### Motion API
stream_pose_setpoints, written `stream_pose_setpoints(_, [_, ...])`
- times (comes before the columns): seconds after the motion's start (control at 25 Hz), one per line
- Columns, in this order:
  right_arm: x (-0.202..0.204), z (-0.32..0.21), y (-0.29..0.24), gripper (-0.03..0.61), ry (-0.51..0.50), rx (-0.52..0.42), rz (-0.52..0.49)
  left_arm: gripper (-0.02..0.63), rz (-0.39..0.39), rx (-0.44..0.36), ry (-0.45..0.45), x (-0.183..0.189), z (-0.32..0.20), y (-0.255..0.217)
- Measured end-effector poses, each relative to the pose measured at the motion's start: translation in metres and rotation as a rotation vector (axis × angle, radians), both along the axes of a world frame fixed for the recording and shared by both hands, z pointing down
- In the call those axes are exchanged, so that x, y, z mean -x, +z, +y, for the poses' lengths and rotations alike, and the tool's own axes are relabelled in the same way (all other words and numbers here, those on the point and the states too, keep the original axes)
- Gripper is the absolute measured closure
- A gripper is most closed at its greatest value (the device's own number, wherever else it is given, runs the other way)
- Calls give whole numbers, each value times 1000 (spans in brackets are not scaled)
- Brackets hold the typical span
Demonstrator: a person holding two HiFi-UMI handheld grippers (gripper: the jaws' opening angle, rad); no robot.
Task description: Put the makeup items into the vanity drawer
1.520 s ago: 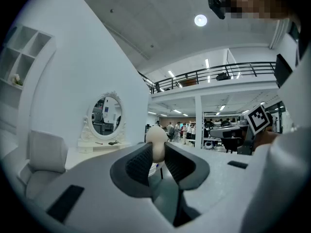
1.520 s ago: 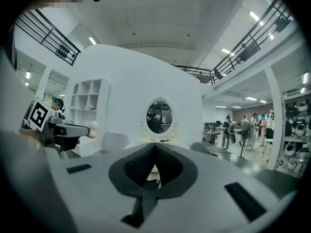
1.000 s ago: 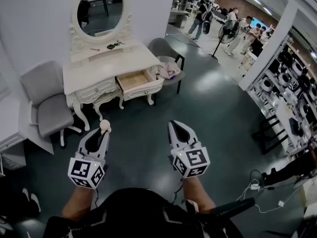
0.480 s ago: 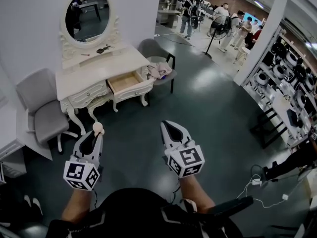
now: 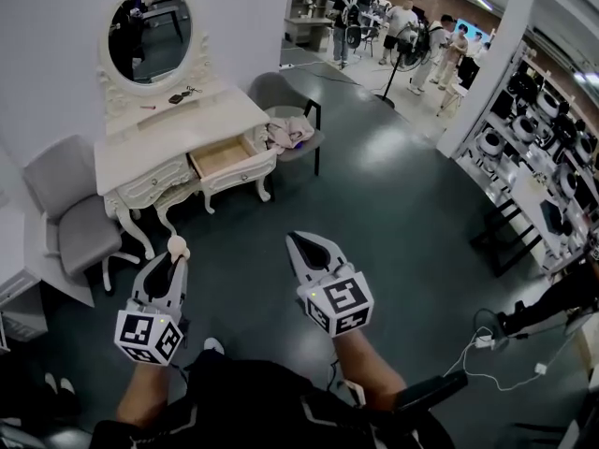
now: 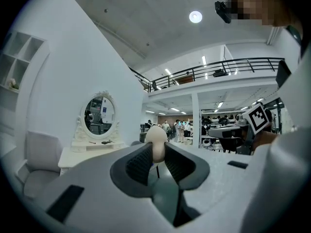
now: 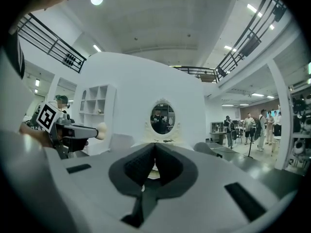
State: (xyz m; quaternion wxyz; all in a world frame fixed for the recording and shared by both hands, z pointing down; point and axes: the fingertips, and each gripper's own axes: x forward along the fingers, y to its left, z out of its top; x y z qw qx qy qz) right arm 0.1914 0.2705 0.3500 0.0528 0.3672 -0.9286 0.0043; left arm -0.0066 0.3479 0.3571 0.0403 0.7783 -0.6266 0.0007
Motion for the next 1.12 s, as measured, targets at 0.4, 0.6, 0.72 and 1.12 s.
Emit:
stream_pose_setpoints(0.4, [30,-60,-3,574,61,-23,12,534,24,-42,42,36,-67,0])
stream_pose_setpoints(0.6, [56,-103,-3,574,113,-17,7,534,28,-50,76,66,-111,-2])
stream_pose_setpoints(0.72, [76,-131,1,574,139,-8,11,534,18,-58,92,89,-139,-2])
stream_pose_setpoints(1.12, [146,-204,7,574,121,16,23,534,43,-37,98,155,-215,9])
